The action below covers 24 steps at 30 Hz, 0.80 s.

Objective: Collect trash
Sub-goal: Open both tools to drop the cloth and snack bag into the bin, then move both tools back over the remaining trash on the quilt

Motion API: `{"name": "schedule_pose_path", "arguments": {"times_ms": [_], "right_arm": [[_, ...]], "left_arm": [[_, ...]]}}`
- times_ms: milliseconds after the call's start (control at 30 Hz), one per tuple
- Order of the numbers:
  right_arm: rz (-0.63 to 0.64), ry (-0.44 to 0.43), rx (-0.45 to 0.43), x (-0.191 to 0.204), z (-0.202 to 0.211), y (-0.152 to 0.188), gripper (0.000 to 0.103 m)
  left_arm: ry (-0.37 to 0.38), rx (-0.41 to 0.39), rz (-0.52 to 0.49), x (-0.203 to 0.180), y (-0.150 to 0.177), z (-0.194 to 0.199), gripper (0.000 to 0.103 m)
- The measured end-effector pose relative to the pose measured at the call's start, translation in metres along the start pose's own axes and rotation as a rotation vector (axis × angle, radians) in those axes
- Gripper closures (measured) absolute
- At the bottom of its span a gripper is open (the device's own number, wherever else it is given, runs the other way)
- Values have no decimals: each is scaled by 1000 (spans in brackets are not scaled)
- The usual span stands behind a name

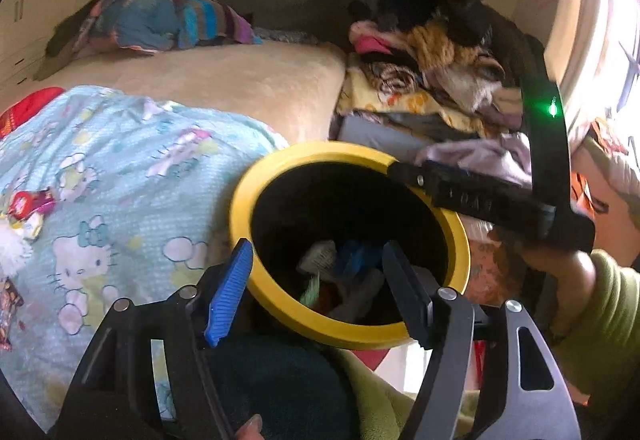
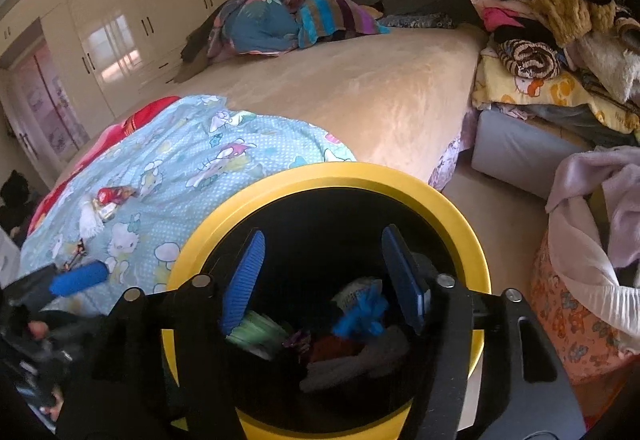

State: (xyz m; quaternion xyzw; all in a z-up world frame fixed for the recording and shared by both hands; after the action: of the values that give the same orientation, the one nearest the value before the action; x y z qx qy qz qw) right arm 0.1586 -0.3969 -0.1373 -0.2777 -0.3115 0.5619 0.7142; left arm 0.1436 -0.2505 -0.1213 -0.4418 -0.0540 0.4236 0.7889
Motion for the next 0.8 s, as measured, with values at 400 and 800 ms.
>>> {"name": "schedule_pose_path", "arguments": {"times_ms": [400,800], "right_arm": [[95,-42,-72,52,21,-2,34],[192,-141,-112,121,42,-5,34]], "left_arm": [[-135,-144,12,25,-21,58,8],[-260,-253,134,83,-30,113,8]]}}
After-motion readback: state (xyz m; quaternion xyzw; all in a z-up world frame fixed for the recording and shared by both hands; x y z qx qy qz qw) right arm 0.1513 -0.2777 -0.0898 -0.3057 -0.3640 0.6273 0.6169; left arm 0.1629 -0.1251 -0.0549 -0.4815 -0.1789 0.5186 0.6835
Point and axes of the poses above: each gripper's, at about its wrist camera, not at the fingertips, and z roughly against the way its jaws point, x to its left, y to its underside, the point moved 9 cm from there along -z, roughly the way its jaws point, and after that the axes turned 10 degrees about y, right-handed, at the moved point
